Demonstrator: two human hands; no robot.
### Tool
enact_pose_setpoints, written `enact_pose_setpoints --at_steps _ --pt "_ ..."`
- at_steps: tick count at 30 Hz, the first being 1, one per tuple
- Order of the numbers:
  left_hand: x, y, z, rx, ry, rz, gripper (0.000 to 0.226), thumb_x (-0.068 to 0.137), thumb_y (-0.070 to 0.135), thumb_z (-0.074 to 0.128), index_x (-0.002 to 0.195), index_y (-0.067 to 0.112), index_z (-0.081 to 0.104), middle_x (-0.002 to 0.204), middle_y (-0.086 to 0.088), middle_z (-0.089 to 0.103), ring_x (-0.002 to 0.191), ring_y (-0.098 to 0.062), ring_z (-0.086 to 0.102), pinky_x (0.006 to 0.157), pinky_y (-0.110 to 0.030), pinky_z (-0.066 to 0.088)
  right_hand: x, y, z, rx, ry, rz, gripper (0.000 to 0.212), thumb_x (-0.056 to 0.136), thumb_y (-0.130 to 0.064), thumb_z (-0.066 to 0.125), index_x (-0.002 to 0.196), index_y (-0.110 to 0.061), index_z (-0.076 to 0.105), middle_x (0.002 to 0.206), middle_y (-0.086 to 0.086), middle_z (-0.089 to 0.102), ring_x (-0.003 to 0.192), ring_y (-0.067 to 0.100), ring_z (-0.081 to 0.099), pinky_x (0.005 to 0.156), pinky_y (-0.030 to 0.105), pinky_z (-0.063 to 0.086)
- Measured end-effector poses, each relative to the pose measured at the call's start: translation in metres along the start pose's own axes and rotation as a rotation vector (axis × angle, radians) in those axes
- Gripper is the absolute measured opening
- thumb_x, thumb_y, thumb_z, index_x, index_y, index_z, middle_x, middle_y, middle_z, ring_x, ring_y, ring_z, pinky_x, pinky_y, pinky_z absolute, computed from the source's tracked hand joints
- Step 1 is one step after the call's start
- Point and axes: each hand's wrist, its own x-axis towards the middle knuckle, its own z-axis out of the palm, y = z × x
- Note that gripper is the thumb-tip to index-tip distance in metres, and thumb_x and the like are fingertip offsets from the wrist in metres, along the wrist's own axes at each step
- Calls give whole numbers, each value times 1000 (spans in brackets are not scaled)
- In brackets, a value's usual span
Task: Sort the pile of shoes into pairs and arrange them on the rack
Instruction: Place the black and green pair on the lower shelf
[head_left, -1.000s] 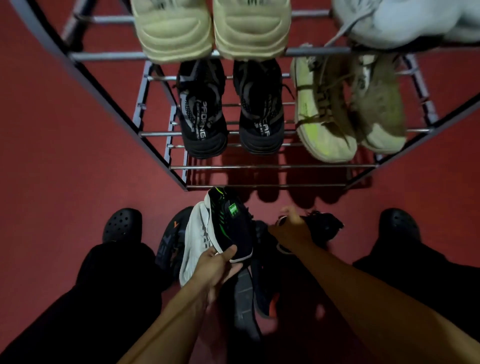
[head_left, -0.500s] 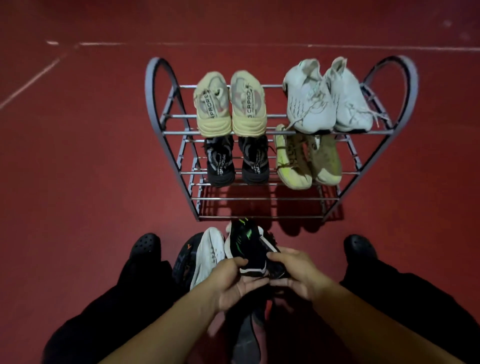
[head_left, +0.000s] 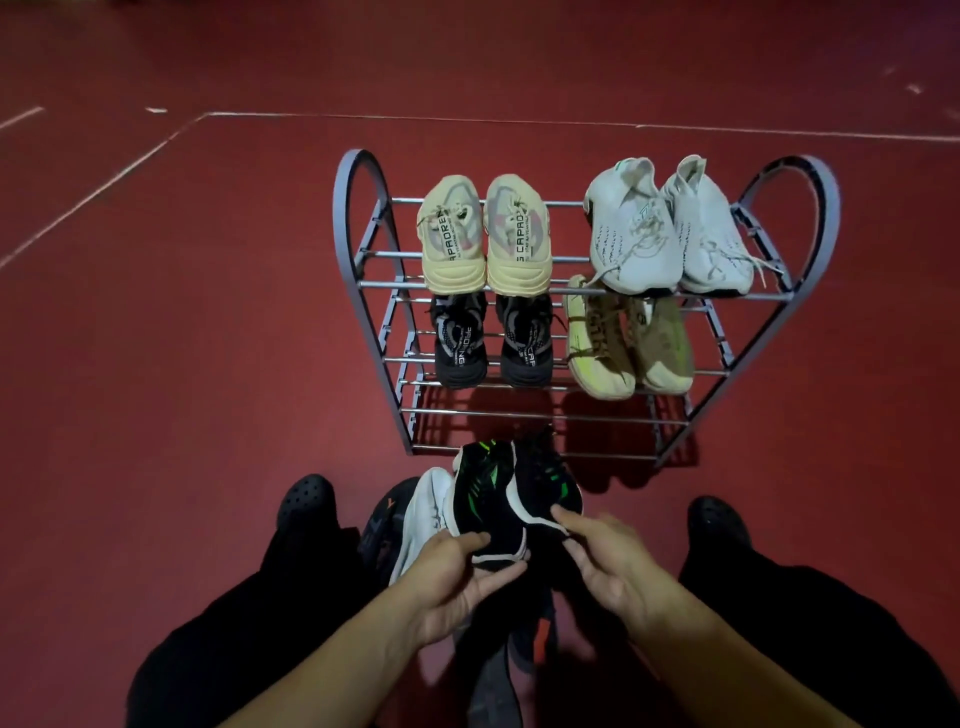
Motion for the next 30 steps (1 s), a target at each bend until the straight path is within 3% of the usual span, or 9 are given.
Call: enact_pose_setpoints --at_steps 4,7,11,15,20,23,30 --pt "9 2 -7 -46 31 25 33 101 -4 47 133 -4 55 121 -29 69 106 -44 71 74 -42 63 1 -6 -5 77 -122 115 35 90 3 62 124 10 58 113 24 70 106 35 69 81 47 61" --pt "19 4 -12 -23 71 82 30 102 0 50 131 4 59 119 -21 72 103 -39 73 75 -42 62 3 -5 -1 75 -153 143 29 98 0 51 127 0 56 113 24 70 100 39 71 72 42 63" --pt "37 9 -21 -18 130 129 27 102 5 53 128 7 62 113 -16 76 97 -33 76 73 -42 63 13 0 6 34 -119 61 30 103 -7 46 129 -22 50 122 20 66 96 40 72 61 36 62" --pt "67 27 -34 73 218 209 23 102 6 56 121 10 67 117 -12 75 103 -30 74 70 -35 62 36 -4 11 -56 -65 -19 36 105 -13 42 131 -37 40 125 15 63 92 37 74 61 36 60" --pt "122 58 -40 73 272 250 22 99 3 59 119 6 68 122 -11 73 112 -23 68 68 -24 60 97 -18 21 -124 -18 -67 29 106 -14 38 134 -8 47 112 17 70 79 29 76 60 30 61" --pt "153 78 -36 99 274 264 24 99 1 58 122 4 66 123 -11 72 110 -21 67 65 -22 60 134 -24 30 -138 -11 -100 28 106 -14 39 130 -4 50 105 15 72 73 27 75 59 28 59" --pt "211 124 -33 154 314 330 24 100 -2 54 122 7 60 106 -8 72 70 -8 76 59 -19 60 205 -31 67 -51 -49 -124 25 105 -8 39 130 -8 44 102 15 69 68 24 72 54 25 58"
